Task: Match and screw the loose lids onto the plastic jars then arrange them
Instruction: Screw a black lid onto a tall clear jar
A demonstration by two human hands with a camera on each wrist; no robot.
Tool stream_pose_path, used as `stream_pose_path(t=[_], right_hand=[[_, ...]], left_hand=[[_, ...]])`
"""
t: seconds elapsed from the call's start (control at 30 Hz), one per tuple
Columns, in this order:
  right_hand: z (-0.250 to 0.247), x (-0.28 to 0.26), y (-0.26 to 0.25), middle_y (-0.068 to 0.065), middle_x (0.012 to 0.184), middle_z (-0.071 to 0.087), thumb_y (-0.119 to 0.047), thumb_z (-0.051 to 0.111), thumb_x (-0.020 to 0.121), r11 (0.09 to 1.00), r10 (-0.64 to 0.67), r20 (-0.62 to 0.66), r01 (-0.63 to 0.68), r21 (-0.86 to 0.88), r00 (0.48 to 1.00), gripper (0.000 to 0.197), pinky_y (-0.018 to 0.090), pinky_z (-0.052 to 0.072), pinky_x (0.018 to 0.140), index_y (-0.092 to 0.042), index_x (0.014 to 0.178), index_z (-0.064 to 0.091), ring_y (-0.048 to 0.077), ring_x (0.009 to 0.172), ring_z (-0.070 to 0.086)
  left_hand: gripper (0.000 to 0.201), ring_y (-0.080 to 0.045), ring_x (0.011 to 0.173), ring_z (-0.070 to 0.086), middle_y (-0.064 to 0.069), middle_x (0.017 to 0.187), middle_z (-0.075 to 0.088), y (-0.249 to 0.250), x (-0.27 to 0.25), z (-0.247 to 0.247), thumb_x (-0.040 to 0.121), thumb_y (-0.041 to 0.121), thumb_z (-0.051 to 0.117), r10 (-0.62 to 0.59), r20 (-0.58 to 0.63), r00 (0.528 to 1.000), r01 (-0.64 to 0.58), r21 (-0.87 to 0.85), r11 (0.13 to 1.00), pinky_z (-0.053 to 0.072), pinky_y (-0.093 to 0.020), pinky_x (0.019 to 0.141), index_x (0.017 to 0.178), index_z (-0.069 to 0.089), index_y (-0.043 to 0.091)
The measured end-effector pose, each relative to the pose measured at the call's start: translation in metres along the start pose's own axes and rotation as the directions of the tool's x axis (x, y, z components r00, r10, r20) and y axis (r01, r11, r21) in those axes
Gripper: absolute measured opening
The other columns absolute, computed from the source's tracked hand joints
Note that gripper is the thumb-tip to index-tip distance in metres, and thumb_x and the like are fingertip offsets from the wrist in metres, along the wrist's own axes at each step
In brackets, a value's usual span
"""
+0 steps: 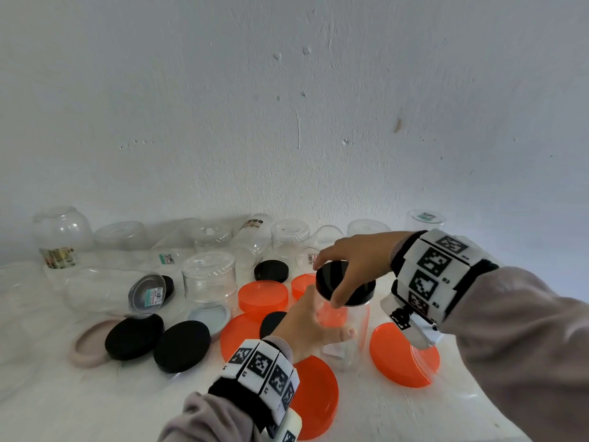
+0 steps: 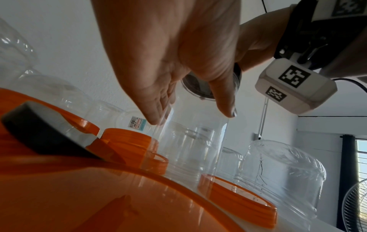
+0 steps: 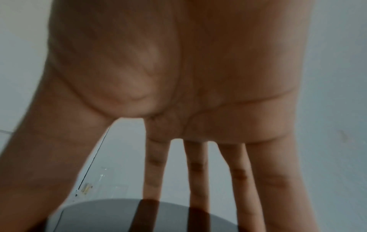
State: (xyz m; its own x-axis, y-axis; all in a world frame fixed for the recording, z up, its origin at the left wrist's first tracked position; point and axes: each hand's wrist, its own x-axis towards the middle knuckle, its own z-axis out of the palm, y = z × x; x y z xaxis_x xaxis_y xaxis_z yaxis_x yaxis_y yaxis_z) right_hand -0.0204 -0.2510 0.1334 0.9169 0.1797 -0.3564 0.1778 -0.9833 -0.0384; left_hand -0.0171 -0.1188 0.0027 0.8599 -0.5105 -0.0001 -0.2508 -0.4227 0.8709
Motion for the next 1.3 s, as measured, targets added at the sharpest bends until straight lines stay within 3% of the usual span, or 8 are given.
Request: stream_pose_path(t=[0.17, 0.3, 0.4, 0.67, 0.83, 1.0, 1.17, 1.3], right_hand=[[0.008, 0.004, -0.006, -0.012, 0.085, 0.045, -0.078, 0.049, 0.075, 0.993, 0.084, -0.095, -0.091, -0.075, 0.992, 0.073, 0.022, 0.033, 0.052, -0.028, 0.128, 0.044, 0.003, 0.056, 0.046], [0.001, 0.000, -0.001, -0.009, 0.131, 0.045, -0.067, 0.066, 0.071, 0.999, 0.047, 0.003, -0.047, 0.003, 0.999, 0.078, 0.030, 0.040, 0.085, -0.041, 0.138, 0.034, 0.014, 0.108, 0.049], [-0.002, -0.003, 0.003, -0.014, 0.137, 0.036, -0.049, 0.075, 0.072, 0.998, -0.031, 0.044, 0.028, 0.056, 0.999, 0.075, 0.033, 0.039, 0.095, -0.049, 0.135, 0.036, 0.015, 0.125, 0.039], [0.005, 0.003, -0.001, -0.009, 0.113, 0.046, -0.073, 0.059, 0.072, 0.999, 0.039, -0.078, -0.040, -0.007, 0.996, 0.071, 0.023, 0.037, 0.061, -0.035, 0.130, 0.043, 0.004, 0.067, 0.048], [-0.001, -0.001, 0.002, -0.013, 0.134, 0.037, -0.050, 0.076, 0.071, 0.999, -0.022, 0.049, 0.020, 0.032, 0.999, 0.078, 0.036, 0.039, 0.098, -0.048, 0.136, 0.034, 0.015, 0.124, 0.039], [-0.001, -0.002, 0.007, -0.017, 0.128, 0.038, -0.053, 0.074, 0.072, 0.998, -0.048, 0.015, 0.047, 0.050, 0.999, 0.070, 0.032, 0.038, 0.093, -0.050, 0.133, 0.040, 0.011, 0.119, 0.039], [0.006, 0.004, 0.001, -0.009, 0.116, 0.045, -0.074, 0.060, 0.070, 0.999, 0.046, -0.078, -0.047, -0.016, 0.996, 0.073, 0.024, 0.037, 0.062, -0.037, 0.130, 0.042, 0.002, 0.067, 0.045], [0.002, 0.003, 0.002, -0.010, 0.127, 0.043, -0.065, 0.071, 0.067, 0.999, 0.037, -0.012, -0.037, 0.001, 0.999, 0.080, 0.032, 0.042, 0.087, -0.044, 0.136, 0.036, 0.013, 0.107, 0.048]], left_hand=[[0.088, -0.016, 0.134, 0.037, 0.004, 0.144, 0.040, 0.002, -0.001, 0.000, 0.075, 0.031, 0.078, -0.007, -0.009, 1.000, 0.007, -0.043, 0.999, 0.036, -0.041, 0.110, 0.144, 0.024, 0.029], [0.083, -0.018, 0.131, 0.040, 0.001, 0.142, 0.041, 0.002, -0.001, -0.001, 0.076, 0.032, 0.077, -0.011, 0.007, 1.000, 0.011, -0.010, 1.000, 0.039, -0.042, 0.108, 0.141, 0.025, 0.025], [0.082, -0.018, 0.129, 0.042, 0.000, 0.141, 0.042, 0.002, -0.001, -0.001, 0.076, 0.034, 0.077, -0.015, 0.002, 1.000, 0.015, -0.005, 1.000, 0.040, -0.043, 0.107, 0.139, 0.025, 0.026], [0.078, -0.015, 0.127, 0.042, 0.005, 0.137, 0.042, 0.003, -0.002, -0.001, 0.076, 0.034, 0.077, -0.013, -0.004, 1.000, 0.013, -0.001, 1.000, 0.040, -0.040, 0.107, 0.138, 0.031, 0.026], [0.081, -0.016, 0.127, 0.043, 0.003, 0.139, 0.043, 0.004, -0.002, -0.001, 0.077, 0.035, 0.076, -0.007, -0.004, 1.000, 0.007, 0.030, 1.000, 0.041, -0.040, 0.106, 0.139, 0.025, 0.027], [0.082, -0.017, 0.129, 0.042, 0.002, 0.141, 0.042, 0.005, -0.003, -0.001, 0.077, 0.034, 0.076, -0.016, -0.002, 1.000, 0.016, 0.017, 1.000, 0.040, -0.041, 0.107, 0.140, 0.023, 0.026], [0.078, -0.016, 0.127, 0.042, 0.002, 0.140, 0.041, 0.005, -0.003, -0.001, 0.078, 0.034, 0.075, -0.032, 0.002, 0.999, 0.032, 0.023, 0.999, 0.040, -0.039, 0.107, 0.138, 0.027, 0.025], [0.079, -0.016, 0.127, 0.042, 0.001, 0.139, 0.042, 0.005, -0.003, -0.001, 0.077, 0.034, 0.076, -0.017, 0.001, 1.000, 0.017, 0.013, 1.000, 0.041, -0.040, 0.107, 0.138, 0.026, 0.025]])
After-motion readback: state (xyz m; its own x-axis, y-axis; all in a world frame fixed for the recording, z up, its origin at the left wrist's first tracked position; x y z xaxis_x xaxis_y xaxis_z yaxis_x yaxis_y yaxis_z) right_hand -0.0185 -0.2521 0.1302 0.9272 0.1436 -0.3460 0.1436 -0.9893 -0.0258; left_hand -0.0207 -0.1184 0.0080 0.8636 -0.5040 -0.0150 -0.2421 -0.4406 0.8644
